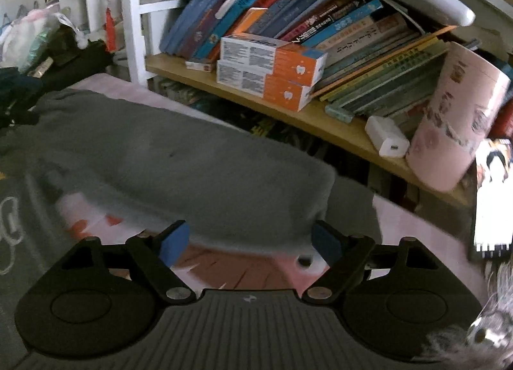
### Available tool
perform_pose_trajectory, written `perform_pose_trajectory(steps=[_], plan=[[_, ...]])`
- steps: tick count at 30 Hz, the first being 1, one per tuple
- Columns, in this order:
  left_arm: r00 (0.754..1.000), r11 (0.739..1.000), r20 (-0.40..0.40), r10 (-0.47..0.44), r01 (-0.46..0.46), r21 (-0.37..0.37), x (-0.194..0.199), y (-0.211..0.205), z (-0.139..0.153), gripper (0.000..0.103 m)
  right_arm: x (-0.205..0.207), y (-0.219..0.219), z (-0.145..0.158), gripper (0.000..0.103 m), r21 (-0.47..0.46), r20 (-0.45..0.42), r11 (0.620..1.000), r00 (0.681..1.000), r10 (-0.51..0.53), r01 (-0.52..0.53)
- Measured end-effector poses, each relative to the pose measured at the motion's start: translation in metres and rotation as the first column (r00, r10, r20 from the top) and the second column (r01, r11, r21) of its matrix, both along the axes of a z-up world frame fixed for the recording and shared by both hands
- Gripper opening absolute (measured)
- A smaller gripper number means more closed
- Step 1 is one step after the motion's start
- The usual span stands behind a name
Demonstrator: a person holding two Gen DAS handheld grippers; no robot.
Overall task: Fold clothes
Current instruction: 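Grasp the sweatshirt hem with both tools and lift it toward the collar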
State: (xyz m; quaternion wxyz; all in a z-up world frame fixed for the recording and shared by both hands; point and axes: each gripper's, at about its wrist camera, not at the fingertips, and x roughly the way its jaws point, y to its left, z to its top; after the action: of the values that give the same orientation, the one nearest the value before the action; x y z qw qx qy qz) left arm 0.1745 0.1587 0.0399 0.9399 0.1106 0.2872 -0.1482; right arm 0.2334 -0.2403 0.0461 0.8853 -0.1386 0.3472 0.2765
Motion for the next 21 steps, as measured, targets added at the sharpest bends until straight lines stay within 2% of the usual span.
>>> perform_pose_trajectory(steps=[3,7,10,13,16,18,21], plan=[[1.000,1.000,-0.013,0.015,-0.015,0.018,0.017,0.011,-0.007,0.103,0.023,0.003,-0.003,0.075,-0.029,0.005,0.999,1.000,0.017,-0.017],[1.000,0.995,0.006,0.017,-0.017,0.098,0.032,0.020,-0.014,0.103,0.053,0.009,-0.008,0.066,-0.069,0.026,0.998,1.000,0.006,-0.004],[1.000,0.989,0.008,0.015,-0.016,0.148,0.045,0.025,-0.018,0.103,0.076,0.009,-0.013,0.063,-0.061,0.026,0.998,0.999,-0.028,0.030],[0.999,0.988,-0.040,0.011,-0.004,0.157,0.060,0.030,-0.021,0.103,0.096,0.012,-0.022,0.060,-0.067,0.013,0.997,0.999,-0.047,0.048],[0.997,0.980,-0.078,0.022,-0.006,0.197,0.073,0.029,-0.026,0.102,0.109,0.021,-0.034,0.057,-0.147,0.021,0.989,1.000,-0.005,0.008],[0.994,0.976,-0.105,0.010,0.013,0.216,0.082,0.029,-0.030,0.095,0.114,0.024,-0.039,0.055,-0.192,0.023,0.981,0.999,0.034,-0.029],[0.988,0.973,-0.152,-0.010,0.045,0.226,0.095,0.030,-0.036,0.080,0.125,0.018,-0.037,0.054,-0.161,0.002,0.986,0.999,0.045,-0.044]])
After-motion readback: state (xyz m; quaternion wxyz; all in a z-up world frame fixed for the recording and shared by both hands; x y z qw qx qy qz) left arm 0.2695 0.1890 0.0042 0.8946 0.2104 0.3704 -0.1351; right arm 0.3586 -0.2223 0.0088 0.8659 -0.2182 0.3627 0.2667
